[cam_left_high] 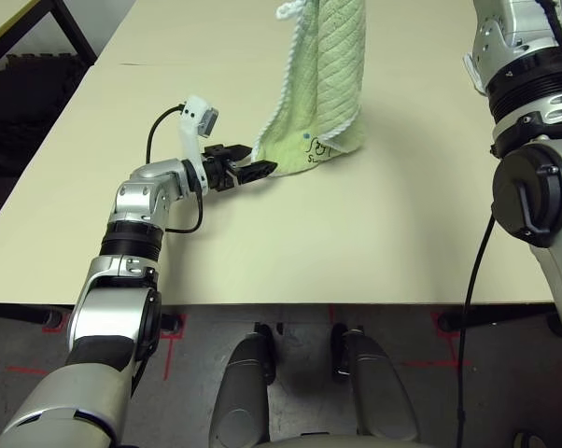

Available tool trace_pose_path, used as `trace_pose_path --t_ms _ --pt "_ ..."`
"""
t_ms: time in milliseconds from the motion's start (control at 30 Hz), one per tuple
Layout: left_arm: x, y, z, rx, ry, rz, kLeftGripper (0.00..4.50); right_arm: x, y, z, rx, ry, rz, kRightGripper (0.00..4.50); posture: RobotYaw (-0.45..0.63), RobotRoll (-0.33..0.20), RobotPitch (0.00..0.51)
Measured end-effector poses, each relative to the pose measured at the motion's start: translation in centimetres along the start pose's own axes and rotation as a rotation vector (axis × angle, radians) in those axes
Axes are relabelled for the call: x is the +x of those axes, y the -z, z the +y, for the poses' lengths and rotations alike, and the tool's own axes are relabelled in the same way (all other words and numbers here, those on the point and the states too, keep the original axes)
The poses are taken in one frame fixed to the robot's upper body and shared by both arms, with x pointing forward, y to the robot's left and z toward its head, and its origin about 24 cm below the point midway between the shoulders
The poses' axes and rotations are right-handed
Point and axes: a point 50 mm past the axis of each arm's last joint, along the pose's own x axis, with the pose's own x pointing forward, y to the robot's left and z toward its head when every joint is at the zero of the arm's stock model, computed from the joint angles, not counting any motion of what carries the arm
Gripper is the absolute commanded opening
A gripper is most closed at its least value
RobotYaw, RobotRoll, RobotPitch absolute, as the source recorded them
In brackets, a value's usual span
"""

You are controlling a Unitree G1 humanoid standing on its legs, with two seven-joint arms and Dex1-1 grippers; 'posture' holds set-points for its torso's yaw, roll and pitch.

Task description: Fold the towel and set it aside.

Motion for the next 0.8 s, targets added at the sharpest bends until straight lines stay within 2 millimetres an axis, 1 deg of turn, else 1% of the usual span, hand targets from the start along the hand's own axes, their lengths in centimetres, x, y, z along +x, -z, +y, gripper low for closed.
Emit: trace_pose_path --t_ms 133,233,333,567,800 --pt "-0.21 0.05 0.01 -0.001 0.012 0.005 4.50 0.00 0.00 0.00 0.000 0.000 0.000 0.03 -0.01 0.000 0.205" --pt "-0.21 -0.02 -0.03 0.002 0.017 0.003 3.86 0.00 0.00 0.00 0.001 0.000 0.000 0.00 -0.01 0.000 0.204" --pt "-0.20 -0.12 -0.08 0.005 0.020 -0.001 2.80 0.00 0.00 0.01 0.001 -0.001 0.000 0.00 -0.01 0.000 0.203" --pt "-0.15 -0.44 -0.28 0.016 0.035 -0.013 0.03 0.00 0.01 0.02 0.001 -0.002 0.000 0.00 -0.01 0.000 0.203" --pt "-0.13 -0.62 -0.44 0.018 0.046 -0.014 0.03 0.00 0.01 0.02 0.002 -0.004 0.001 0.00 -0.01 0.000 0.201"
